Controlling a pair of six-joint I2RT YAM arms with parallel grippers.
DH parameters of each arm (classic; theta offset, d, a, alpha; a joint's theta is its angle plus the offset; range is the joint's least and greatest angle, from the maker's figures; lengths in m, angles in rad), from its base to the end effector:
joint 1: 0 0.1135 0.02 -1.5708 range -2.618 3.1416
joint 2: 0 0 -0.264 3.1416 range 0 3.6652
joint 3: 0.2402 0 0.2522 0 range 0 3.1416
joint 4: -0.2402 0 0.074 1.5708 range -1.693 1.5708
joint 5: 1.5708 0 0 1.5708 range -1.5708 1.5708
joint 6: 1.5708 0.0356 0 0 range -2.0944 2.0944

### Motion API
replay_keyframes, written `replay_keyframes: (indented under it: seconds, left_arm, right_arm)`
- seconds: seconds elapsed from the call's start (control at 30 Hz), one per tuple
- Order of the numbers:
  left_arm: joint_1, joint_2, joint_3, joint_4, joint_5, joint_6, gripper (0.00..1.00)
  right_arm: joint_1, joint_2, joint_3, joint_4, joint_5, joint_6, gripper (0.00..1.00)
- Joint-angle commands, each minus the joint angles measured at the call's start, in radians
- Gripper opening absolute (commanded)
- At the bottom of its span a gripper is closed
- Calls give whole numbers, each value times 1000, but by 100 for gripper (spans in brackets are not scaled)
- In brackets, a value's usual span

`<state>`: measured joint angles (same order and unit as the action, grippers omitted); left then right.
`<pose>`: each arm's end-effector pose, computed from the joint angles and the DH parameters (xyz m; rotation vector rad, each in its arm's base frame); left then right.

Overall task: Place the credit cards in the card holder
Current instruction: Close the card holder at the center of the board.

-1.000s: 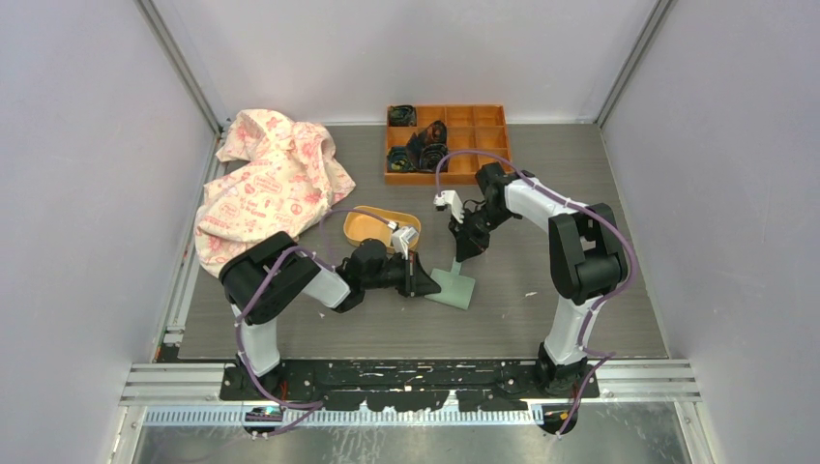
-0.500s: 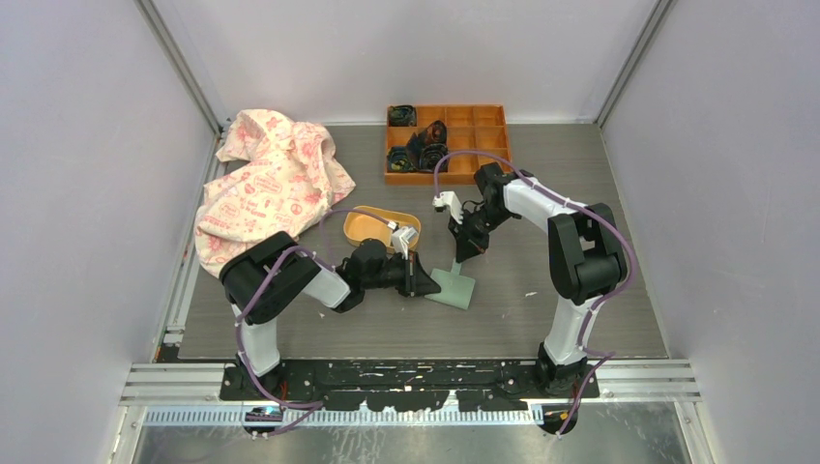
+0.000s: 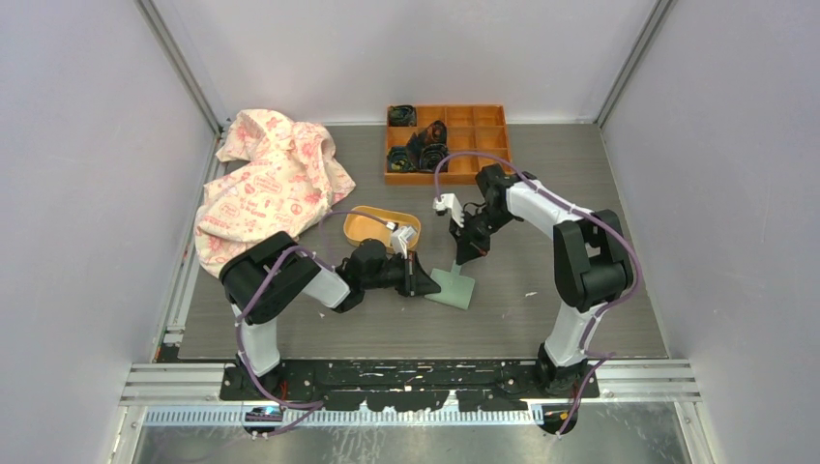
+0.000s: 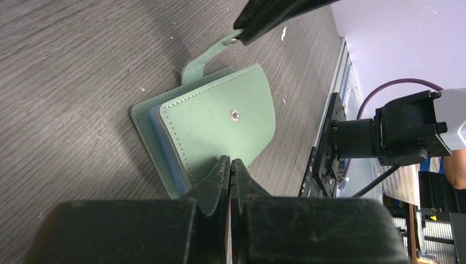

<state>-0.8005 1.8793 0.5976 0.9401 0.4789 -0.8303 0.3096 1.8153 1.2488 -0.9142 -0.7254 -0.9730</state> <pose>0.2159 -0.2461 0.1120 0.3414 2.1742 -1.4774 0.3089 0.1236 0.1886 -1.6373 2.1166 0.9207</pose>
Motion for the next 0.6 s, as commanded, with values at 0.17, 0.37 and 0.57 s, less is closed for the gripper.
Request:
replay_keyframes:
  seconds: [0.17, 0.37, 0.57]
  left_arm:
    - [9, 0, -19, -18, -24, -4, 0]
    - [9, -8, -28, -17, -22, -10, 0]
    - [8, -6, -32, 0, -10, -23, 0]
  right_arm:
    - [74, -115, -57, -8, -4, -66, 1]
    - [108, -136, -98, -7, 41, -101, 1]
    - [135, -178, -145, 19, 66, -109, 1]
